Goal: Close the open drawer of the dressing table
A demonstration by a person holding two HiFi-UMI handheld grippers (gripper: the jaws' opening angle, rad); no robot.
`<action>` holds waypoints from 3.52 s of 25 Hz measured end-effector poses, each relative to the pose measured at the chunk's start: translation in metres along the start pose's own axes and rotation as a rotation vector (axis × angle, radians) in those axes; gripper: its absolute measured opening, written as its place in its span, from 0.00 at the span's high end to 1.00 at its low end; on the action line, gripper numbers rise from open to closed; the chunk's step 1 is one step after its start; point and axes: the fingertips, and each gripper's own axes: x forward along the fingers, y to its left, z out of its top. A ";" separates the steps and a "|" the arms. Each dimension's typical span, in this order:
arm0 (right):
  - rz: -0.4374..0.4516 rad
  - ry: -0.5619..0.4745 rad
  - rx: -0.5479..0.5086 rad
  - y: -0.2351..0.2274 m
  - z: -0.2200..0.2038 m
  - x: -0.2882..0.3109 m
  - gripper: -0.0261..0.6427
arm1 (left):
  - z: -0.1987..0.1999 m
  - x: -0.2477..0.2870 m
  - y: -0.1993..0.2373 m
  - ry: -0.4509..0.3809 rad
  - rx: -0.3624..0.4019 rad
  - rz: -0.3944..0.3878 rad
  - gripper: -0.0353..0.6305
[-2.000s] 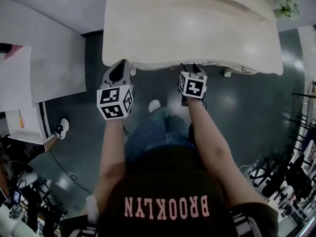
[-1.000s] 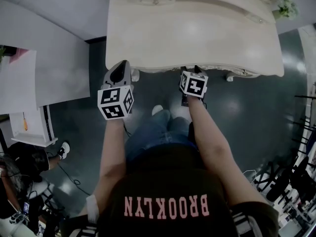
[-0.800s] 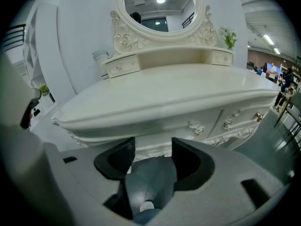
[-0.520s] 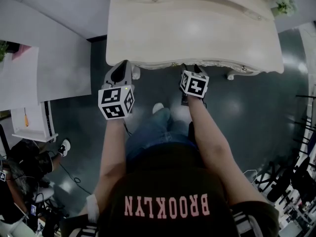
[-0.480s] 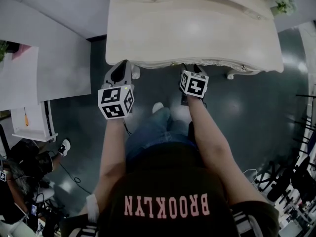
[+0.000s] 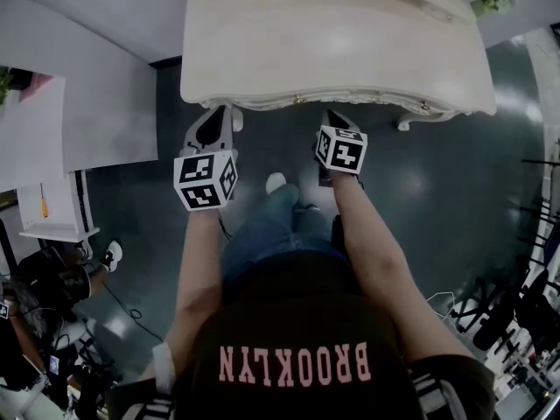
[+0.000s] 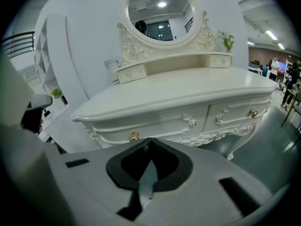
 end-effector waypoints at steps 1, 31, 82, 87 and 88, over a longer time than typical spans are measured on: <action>0.009 -0.003 -0.003 0.001 -0.001 -0.002 0.96 | -0.003 -0.002 -0.001 0.001 -0.003 0.002 0.94; 0.199 -0.195 -0.022 0.004 0.021 -0.125 0.97 | 0.009 -0.078 -0.073 -0.107 -0.006 0.006 0.94; 0.249 -0.783 -0.378 0.005 0.102 -0.368 0.97 | 0.101 -0.212 -0.167 -0.461 0.207 0.055 0.94; 0.267 -0.779 -0.370 0.002 0.098 -0.371 0.97 | 0.102 -0.214 -0.173 -0.461 0.208 0.058 0.94; 0.275 -0.780 -0.361 0.002 0.098 -0.371 0.97 | 0.101 -0.214 -0.175 -0.460 0.209 0.057 0.94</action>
